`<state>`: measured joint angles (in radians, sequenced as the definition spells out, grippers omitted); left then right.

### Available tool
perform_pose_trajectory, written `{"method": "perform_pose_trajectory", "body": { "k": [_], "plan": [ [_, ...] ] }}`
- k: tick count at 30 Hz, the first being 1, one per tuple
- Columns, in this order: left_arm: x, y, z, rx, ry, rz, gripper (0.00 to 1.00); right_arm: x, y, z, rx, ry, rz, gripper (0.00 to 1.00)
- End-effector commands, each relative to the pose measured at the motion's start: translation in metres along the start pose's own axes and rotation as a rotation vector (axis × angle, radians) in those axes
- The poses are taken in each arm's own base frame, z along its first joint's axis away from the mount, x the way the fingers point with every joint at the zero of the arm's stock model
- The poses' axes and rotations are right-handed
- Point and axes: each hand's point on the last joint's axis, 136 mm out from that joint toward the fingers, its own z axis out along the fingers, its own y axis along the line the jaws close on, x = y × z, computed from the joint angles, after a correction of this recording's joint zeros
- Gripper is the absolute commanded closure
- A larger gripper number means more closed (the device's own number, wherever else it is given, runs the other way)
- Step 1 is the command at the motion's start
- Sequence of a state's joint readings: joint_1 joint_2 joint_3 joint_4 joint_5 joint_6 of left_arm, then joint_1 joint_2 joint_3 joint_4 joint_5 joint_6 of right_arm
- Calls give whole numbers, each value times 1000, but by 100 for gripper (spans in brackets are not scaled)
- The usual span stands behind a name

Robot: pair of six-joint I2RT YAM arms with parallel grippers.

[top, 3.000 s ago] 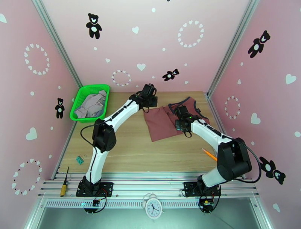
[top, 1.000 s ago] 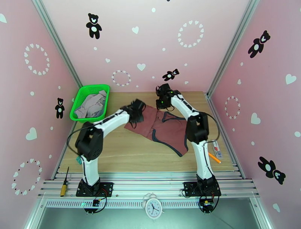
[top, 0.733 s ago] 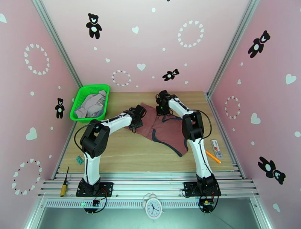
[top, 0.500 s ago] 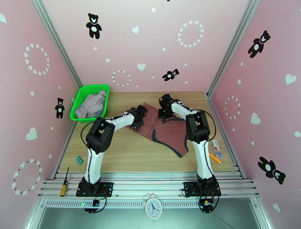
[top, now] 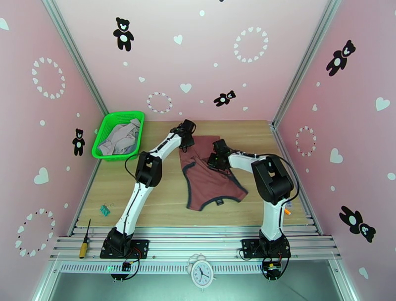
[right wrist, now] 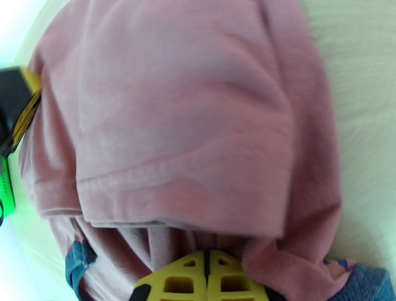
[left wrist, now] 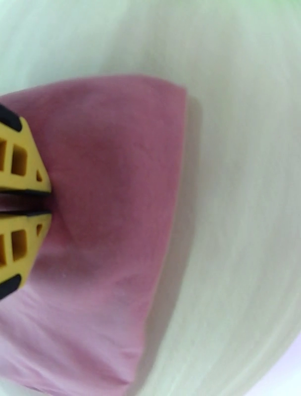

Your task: Fold and stack the mixed laundry pile

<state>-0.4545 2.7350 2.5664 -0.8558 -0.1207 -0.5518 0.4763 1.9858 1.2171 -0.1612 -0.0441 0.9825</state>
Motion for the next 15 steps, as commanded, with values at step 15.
{"method": "perform_pose_trajectory", "body": {
  "k": [15],
  "plan": [
    [-47, 8, -140, 44, -154, 142, 71, -95, 31, -103, 104, -131, -312, 80]
  ]
}}
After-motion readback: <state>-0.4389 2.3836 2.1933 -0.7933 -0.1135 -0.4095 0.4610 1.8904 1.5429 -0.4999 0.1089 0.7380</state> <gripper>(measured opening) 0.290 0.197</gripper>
